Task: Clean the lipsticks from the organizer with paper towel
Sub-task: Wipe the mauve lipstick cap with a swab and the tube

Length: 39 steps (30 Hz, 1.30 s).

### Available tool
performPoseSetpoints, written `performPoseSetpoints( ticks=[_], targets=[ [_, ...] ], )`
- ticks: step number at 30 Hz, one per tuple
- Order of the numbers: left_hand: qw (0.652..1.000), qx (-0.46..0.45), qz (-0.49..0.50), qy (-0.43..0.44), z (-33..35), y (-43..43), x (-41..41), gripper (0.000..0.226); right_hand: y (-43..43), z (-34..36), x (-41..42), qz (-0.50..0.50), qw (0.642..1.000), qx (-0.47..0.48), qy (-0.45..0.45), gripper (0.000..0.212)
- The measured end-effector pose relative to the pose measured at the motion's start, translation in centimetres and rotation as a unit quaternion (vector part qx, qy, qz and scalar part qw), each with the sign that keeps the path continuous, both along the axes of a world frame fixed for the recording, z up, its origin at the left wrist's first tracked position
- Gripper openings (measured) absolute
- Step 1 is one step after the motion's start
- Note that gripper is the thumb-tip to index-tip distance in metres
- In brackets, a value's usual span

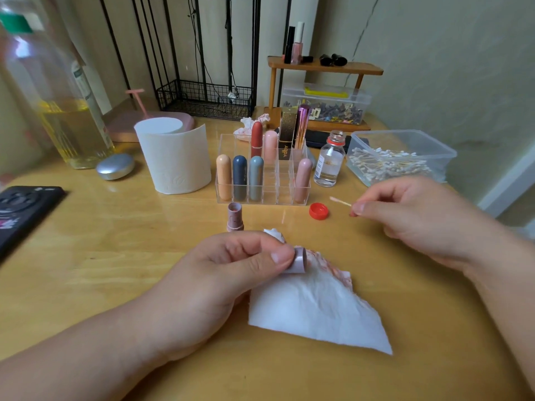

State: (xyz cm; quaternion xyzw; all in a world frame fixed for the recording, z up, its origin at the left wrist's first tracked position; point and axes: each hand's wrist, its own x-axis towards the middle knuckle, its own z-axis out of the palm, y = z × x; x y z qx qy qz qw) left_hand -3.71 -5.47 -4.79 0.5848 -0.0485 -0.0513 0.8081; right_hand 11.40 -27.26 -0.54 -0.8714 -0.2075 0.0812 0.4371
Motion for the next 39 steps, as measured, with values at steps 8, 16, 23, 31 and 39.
performPoseSetpoints(
  ticks=[8,16,23,31,39],
  targets=[
    [0.999,0.04,-0.012,-0.011,-0.2,0.0,0.0,0.022,2.6,-3.1,1.2,-0.056,0.985,-0.144,-0.076,0.019],
    [1.0,0.021,-0.013,-0.008,-0.2,0.2,0.2,0.019,2.9,-3.1,1.2,-0.062,0.983,-0.161,-0.067,0.02],
    [1.0,0.004,-0.01,-0.001,-0.2,0.4,-0.1,0.035,2.7,-3.2,1.4,-0.059,0.985,-0.153,-0.055,0.023],
    [0.993,-0.103,-0.045,-0.047,0.5,0.2,-0.1,0.031,1.5,-0.9,-0.3,-0.021,0.995,0.097,-0.023,0.046],
    [0.997,-0.024,-0.03,-0.07,0.7,0.2,-0.3,0.024,1.9,0.4,-4.1,0.307,0.764,0.272,0.498,0.072]
  ],
)
